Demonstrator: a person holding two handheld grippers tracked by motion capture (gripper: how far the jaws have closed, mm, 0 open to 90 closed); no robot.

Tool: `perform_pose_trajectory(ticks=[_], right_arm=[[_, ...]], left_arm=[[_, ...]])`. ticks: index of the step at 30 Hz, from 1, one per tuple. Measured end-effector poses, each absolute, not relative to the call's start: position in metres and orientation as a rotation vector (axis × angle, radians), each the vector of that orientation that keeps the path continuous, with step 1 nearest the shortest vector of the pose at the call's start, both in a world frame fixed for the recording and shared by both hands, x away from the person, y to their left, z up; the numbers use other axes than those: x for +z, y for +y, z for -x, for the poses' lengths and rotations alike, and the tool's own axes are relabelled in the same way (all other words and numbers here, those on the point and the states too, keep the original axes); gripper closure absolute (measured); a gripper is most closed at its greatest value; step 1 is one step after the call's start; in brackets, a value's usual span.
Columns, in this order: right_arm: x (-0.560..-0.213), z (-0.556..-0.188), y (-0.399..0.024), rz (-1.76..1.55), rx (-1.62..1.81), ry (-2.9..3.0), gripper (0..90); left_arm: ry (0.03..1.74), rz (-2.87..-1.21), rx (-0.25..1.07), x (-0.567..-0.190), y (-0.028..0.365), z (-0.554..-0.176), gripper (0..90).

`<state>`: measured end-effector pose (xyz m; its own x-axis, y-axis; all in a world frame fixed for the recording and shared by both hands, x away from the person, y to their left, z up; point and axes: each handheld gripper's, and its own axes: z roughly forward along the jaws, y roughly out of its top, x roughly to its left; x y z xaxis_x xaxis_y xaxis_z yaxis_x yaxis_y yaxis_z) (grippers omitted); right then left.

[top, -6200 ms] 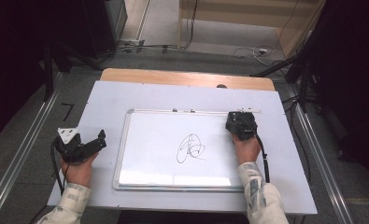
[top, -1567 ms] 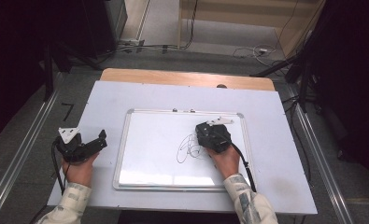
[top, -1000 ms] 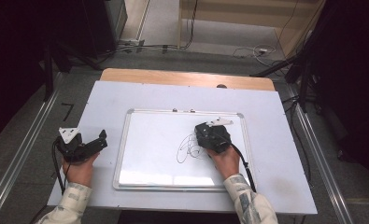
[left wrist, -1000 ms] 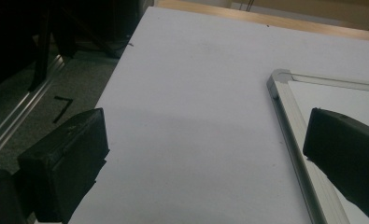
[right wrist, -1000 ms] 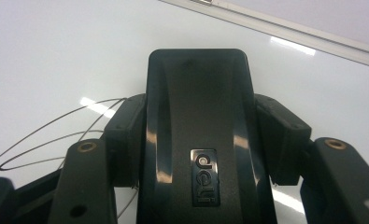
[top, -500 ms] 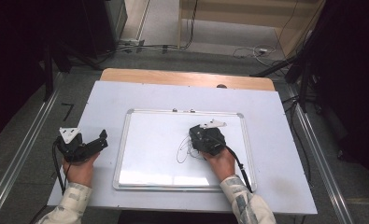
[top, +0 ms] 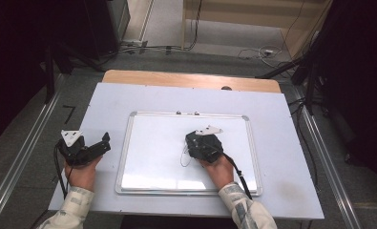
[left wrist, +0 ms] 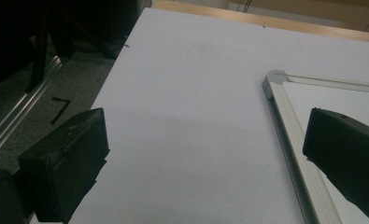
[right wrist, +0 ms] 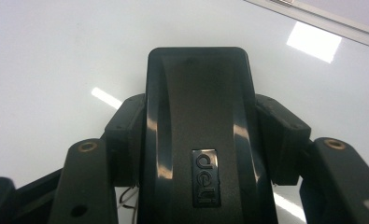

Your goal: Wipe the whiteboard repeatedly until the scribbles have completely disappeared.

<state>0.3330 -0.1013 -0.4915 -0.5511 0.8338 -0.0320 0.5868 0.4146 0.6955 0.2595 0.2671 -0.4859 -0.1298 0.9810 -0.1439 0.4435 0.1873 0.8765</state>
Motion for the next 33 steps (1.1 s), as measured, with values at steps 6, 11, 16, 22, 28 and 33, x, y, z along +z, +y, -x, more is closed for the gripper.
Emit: perform_pose_trajectory(ticks=[6, 11, 16, 22, 28, 33], right_arm=[[-0.492, -0.331, -0.098, -1.206, 0.910, 2.310, 39.6], [-0.491, -0.334, -0.100, -1.194, 0.901, 2.319, 39.5], [-0.490, -0.344, -0.112, -1.233, 0.890, 2.292, 39.5], [-0.490, -0.353, -0.125, -1.265, 0.880, 2.268, 39.4], [-0.489, -0.361, -0.134, -1.294, 0.871, 2.247, 39.4], [-0.489, -0.370, -0.138, -1.316, 0.867, 2.222, 39.3]], left_arm=[[1.698, -1.362, 0.884, -0.486, 0.267, -0.259, 0.7], [1.702, -1.355, 0.882, -0.487, 0.269, -0.259, 0.7], [1.703, -1.347, 0.883, -0.486, 0.271, -0.257, 0.7], [1.702, -1.349, 0.882, -0.486, 0.271, -0.257, 0.7], [1.704, -1.351, 0.884, -0.486, 0.270, -0.258, 0.7], [1.702, -1.355, 0.885, -0.487, 0.270, -0.258, 0.8]])
